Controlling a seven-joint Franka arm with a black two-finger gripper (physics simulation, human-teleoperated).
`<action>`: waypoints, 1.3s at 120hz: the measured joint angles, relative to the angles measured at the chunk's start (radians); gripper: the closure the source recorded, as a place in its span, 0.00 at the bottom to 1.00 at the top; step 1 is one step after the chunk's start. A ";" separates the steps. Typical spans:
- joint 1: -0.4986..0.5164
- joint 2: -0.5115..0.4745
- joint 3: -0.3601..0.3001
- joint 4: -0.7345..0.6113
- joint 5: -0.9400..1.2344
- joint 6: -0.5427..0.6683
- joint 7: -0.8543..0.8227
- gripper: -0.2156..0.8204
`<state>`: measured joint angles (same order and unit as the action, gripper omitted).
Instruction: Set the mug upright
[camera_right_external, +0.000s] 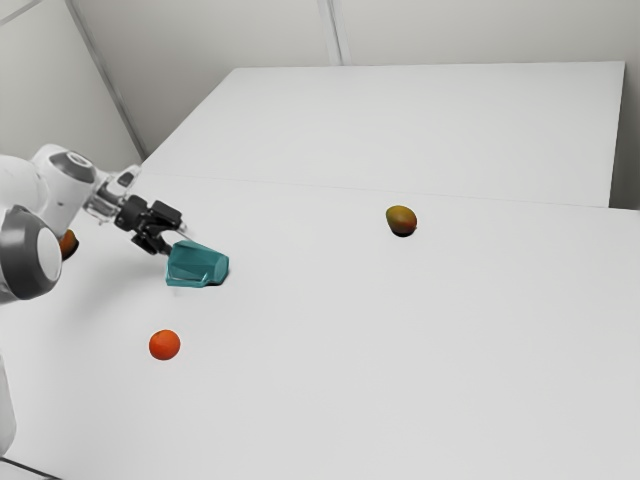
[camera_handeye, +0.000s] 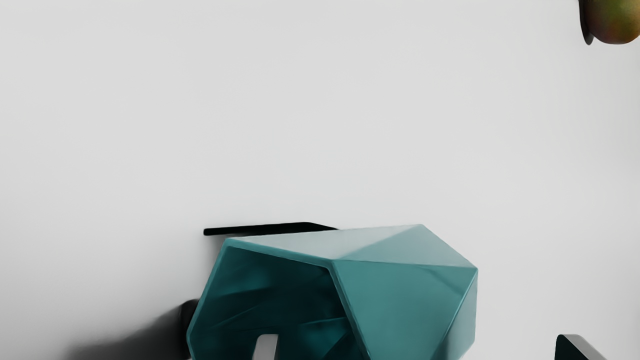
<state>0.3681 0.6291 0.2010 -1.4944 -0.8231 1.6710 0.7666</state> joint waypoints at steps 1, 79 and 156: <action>0.000 0.000 0.000 -0.003 -0.003 0.001 0.002 0.21; -0.008 -0.031 0.000 -0.032 -0.089 -0.117 0.074 0.93; -0.192 -0.401 -0.184 -0.135 0.529 0.030 -0.123 0.96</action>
<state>0.1761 0.2278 0.0171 -1.6299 -0.2945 1.7007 0.6432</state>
